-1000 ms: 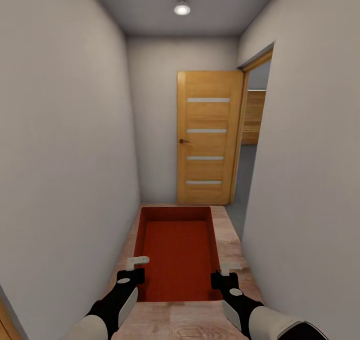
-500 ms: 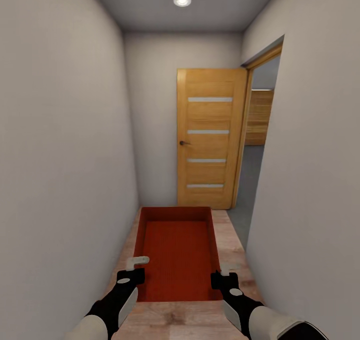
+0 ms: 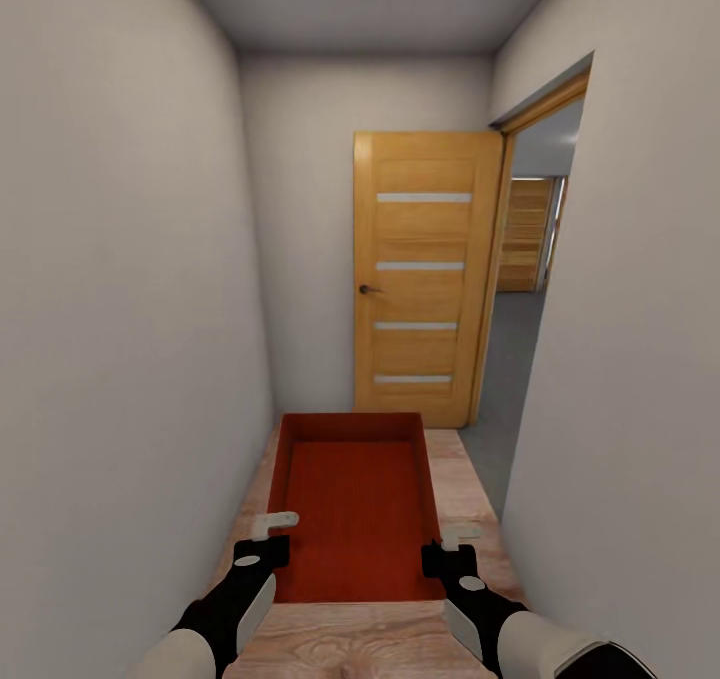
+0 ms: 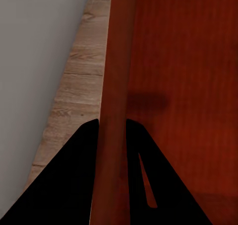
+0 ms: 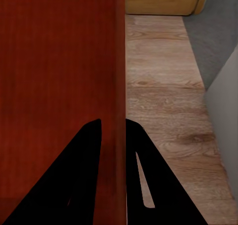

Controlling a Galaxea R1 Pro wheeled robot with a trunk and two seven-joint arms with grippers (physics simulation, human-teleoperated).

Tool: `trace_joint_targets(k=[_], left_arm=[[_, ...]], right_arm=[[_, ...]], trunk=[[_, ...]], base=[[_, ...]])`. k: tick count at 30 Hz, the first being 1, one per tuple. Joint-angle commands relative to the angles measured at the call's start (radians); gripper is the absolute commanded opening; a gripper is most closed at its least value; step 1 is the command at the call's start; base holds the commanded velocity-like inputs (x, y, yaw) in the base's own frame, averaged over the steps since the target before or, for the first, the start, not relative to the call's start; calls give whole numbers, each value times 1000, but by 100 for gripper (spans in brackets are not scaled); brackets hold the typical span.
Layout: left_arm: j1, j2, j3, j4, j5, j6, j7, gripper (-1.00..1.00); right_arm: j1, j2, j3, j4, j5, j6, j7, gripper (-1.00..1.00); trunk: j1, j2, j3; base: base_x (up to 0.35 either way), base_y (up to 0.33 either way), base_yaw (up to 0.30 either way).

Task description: Move the two storage containers from the living room to the garage. In the garage, place one container on the floor and stack the other container on top of it (either order is fine).

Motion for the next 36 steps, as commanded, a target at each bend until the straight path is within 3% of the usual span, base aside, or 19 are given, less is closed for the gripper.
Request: trace_joint_targets(k=[1,36], left_arm=[[-1,48,11,-4,9,7,13,-100],[-1,48,11,-4,9,7,13,-100]], right_arm=[[0,0,-36,-3,12,2,-1,-100],[0,0,-36,-3,12,2,-1,-100]], trunk=[[1,-1,-2],[1,-1,-2]], base=[[322,0,0],[322,0,0]])
